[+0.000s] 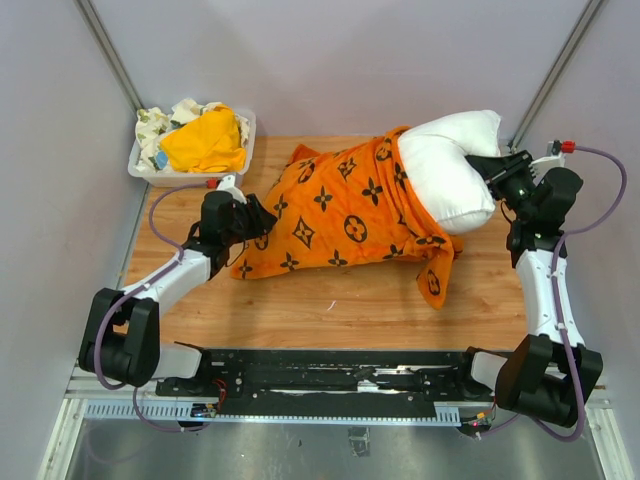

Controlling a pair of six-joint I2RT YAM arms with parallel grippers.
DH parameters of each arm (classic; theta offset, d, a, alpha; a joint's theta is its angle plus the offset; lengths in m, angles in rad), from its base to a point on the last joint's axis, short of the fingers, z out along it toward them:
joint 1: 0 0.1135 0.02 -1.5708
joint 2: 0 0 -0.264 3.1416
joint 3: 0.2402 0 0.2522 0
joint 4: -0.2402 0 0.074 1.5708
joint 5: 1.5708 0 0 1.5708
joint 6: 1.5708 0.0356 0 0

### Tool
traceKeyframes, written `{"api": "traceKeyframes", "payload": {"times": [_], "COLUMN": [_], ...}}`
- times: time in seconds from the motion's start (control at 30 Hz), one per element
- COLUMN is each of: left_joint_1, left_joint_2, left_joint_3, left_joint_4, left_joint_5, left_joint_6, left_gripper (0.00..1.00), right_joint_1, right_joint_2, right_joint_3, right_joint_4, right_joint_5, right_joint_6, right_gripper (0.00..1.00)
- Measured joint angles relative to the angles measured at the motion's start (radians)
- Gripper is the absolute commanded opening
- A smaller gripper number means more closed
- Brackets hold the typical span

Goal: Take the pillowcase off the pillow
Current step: Remove the pillow from the pillowcase.

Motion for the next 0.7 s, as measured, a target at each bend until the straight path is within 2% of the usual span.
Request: {"api": "traceKeyframes", "payload": {"times": [0.17,0.47,0.7], "left_joint_1": [0.000,0.013,0.146], "left_joint_2": [0.010,0.016,-0.041], "left_joint_3": [-0.015,-0.015,-0.057], "left_joint_4": [0.031,0.036,0.032], "left_joint_5": [0.001,-0.041,-0.049], "left_joint_6": [-0.014,-0.019,-0.044], "left_gripper": [0.01,0.00,0.00], "right_joint_1": [0.000,0.001,0.001], "right_joint_2": [-0.001,-0.044,-0.054], "right_joint_3": [-0.003,-0.005,-0.005], "right_joint_4": [0.000,-0.048,-0.068], "right_joint_5": [-0.002,-0.001,-0.002], "right_joint_6": [-0.003,-0.035,-0.040], "right_gripper": [0.01,0.01,0.01]}}
